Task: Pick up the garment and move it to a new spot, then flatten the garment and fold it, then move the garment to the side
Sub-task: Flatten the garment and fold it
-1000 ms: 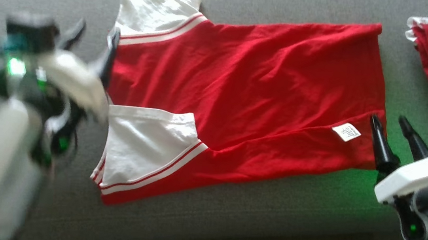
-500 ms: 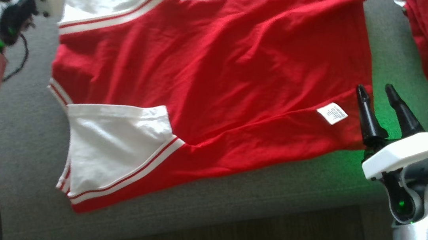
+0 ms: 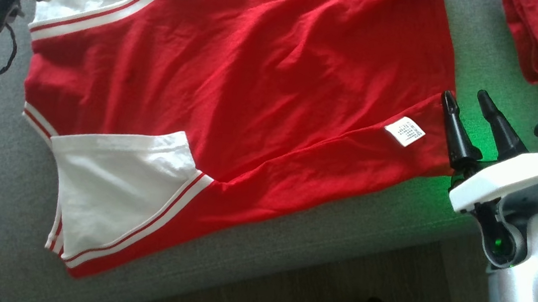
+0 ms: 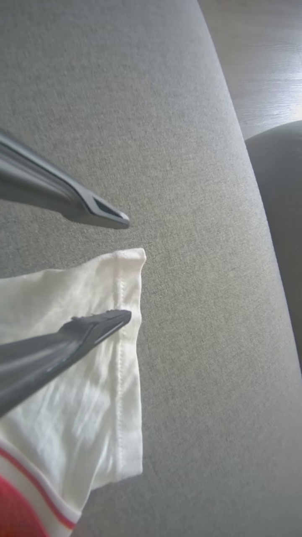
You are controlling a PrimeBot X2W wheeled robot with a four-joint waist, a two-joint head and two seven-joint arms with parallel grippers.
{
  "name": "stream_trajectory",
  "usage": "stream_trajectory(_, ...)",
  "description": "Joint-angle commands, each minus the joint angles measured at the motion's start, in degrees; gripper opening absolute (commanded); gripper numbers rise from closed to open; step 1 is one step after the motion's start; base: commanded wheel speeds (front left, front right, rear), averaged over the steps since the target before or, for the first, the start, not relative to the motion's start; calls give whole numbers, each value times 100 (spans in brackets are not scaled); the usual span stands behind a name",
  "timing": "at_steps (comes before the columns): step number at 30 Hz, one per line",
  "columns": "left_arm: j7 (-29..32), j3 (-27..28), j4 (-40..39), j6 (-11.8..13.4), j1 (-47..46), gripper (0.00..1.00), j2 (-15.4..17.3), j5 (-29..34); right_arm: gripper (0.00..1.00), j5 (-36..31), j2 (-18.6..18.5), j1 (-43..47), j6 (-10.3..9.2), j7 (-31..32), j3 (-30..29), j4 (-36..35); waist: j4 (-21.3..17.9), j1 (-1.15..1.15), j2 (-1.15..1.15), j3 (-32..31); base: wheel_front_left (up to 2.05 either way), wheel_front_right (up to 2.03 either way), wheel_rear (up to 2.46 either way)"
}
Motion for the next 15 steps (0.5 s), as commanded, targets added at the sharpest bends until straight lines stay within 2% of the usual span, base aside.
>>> stream_trajectory(1,-49,102,-64,-21,-338,99,194,36,100,29,-59,-76,-2,-80,110,-138,-11,0,0,24,0,0,0)
stream_trajectory(2,-72,91,-13,-23,-366,61,190,44,100,29,-56,-89,-2,-84,116,-132,-16,0,0,36,0,0,0)
stream_trajectory(3,-88,77,38,-21,-392,40,187,56,100,32,-54,-101,-2,-85,120,-128,-19,0,0,44,0,0,0)
stream_trajectory(4,-102,81,85,-21,-415,34,173,44,100,35,-54,-111,-2,-83,123,-128,-21,0,0,50,0,0,0)
stream_trajectory(6,-161,87,161,-21,-456,32,146,25,100,45,-62,-130,-2,-78,122,-132,-23,0,0,56,0,0,0)
stream_trajectory(7,-185,79,197,-24,-475,18,139,27,100,48,-71,-138,-2,-73,123,-130,-24,0,0,56,0,0,0)
stream_trajectory(8,-209,71,233,-26,-493,0,134,30,100,50,-79,-150,-2,-66,125,-128,-26,0,0,55,0,0,0)
stream_trajectory(15,-293,52,468,-99,-581,0,138,-20,100,139,-55,-459,-2,123,86,-14,-54,0,0,73,0,0,0)
